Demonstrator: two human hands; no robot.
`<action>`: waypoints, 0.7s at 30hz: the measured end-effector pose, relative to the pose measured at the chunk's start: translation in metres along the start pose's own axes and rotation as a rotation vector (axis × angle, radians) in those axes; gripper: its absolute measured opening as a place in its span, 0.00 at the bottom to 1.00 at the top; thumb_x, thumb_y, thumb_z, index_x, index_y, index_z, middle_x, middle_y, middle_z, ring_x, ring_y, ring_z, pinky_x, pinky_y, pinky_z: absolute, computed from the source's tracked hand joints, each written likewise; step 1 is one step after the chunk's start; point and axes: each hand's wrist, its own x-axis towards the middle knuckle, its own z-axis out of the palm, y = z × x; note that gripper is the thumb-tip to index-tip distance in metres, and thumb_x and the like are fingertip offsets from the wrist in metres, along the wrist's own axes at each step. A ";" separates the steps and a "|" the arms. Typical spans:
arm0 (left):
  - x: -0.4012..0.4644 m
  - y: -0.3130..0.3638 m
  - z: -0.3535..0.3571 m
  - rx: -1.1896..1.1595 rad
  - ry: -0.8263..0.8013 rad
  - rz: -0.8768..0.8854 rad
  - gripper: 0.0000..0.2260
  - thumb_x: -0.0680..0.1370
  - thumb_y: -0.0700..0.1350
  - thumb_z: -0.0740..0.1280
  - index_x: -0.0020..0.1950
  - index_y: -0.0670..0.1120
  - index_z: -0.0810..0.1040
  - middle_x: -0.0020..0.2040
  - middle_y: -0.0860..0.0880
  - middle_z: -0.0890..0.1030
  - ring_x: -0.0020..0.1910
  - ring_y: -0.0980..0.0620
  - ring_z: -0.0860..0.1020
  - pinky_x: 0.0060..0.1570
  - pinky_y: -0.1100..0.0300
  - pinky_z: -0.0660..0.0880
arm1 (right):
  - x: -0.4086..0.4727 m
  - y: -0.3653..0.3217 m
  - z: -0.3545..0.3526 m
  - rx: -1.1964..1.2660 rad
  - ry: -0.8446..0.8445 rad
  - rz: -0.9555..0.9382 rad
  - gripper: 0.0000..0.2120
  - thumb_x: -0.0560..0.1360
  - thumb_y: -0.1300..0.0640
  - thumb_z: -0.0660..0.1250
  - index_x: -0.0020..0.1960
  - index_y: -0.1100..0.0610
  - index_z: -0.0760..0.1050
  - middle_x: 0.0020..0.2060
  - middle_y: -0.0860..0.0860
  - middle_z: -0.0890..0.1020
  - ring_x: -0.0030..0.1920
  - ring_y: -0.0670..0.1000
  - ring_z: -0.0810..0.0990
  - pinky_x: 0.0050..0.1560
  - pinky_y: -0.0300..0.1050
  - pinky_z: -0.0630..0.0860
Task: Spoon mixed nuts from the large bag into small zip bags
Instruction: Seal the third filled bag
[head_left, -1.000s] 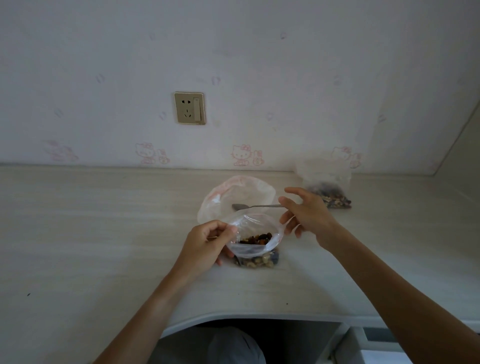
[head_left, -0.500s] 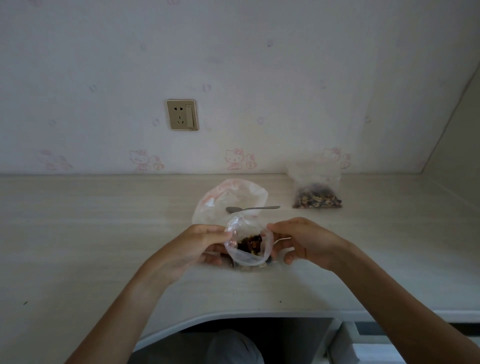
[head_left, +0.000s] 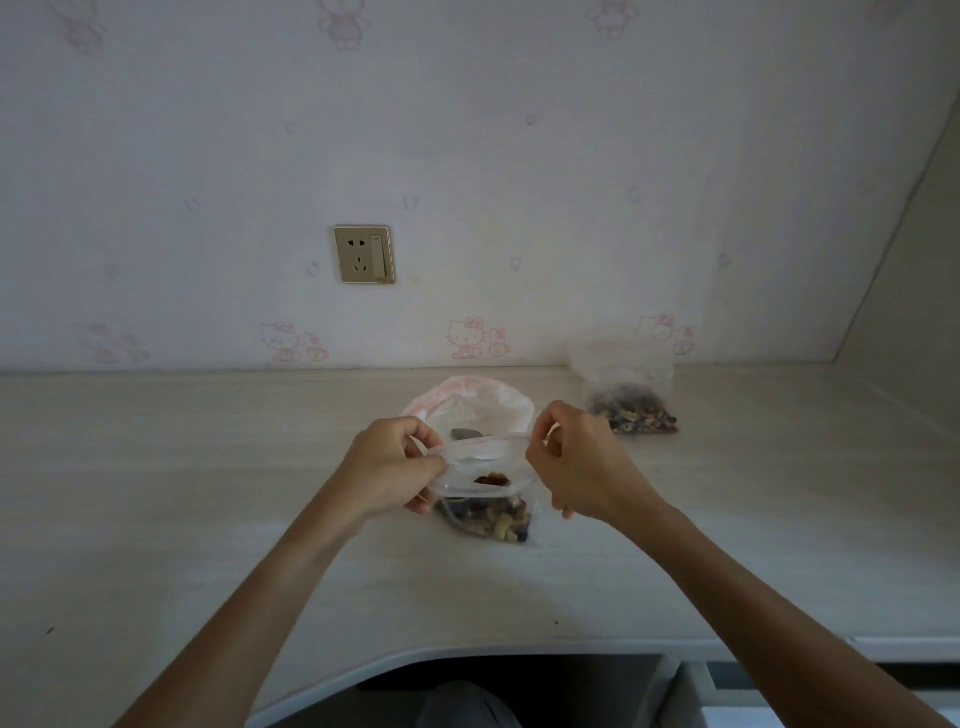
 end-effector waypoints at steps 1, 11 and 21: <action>-0.001 0.003 -0.002 -0.037 -0.081 -0.038 0.02 0.78 0.39 0.73 0.49 0.42 0.83 0.31 0.47 0.83 0.31 0.49 0.84 0.32 0.56 0.81 | 0.001 0.000 -0.001 0.126 -0.033 0.061 0.03 0.81 0.60 0.64 0.48 0.56 0.73 0.32 0.53 0.83 0.25 0.52 0.82 0.24 0.44 0.78; -0.002 0.004 -0.017 -0.385 -0.386 -0.226 0.21 0.76 0.56 0.73 0.58 0.40 0.85 0.46 0.44 0.86 0.42 0.50 0.85 0.37 0.55 0.82 | 0.000 0.015 -0.010 0.650 -0.332 0.465 0.22 0.81 0.45 0.68 0.55 0.67 0.80 0.39 0.58 0.81 0.36 0.56 0.84 0.38 0.49 0.82; -0.002 0.008 -0.019 -0.330 -0.226 -0.168 0.04 0.72 0.41 0.79 0.44 0.44 0.85 0.36 0.46 0.84 0.34 0.52 0.83 0.33 0.59 0.80 | 0.001 0.021 -0.012 0.997 -0.513 0.230 0.09 0.75 0.56 0.76 0.51 0.61 0.84 0.44 0.61 0.83 0.40 0.55 0.83 0.41 0.47 0.82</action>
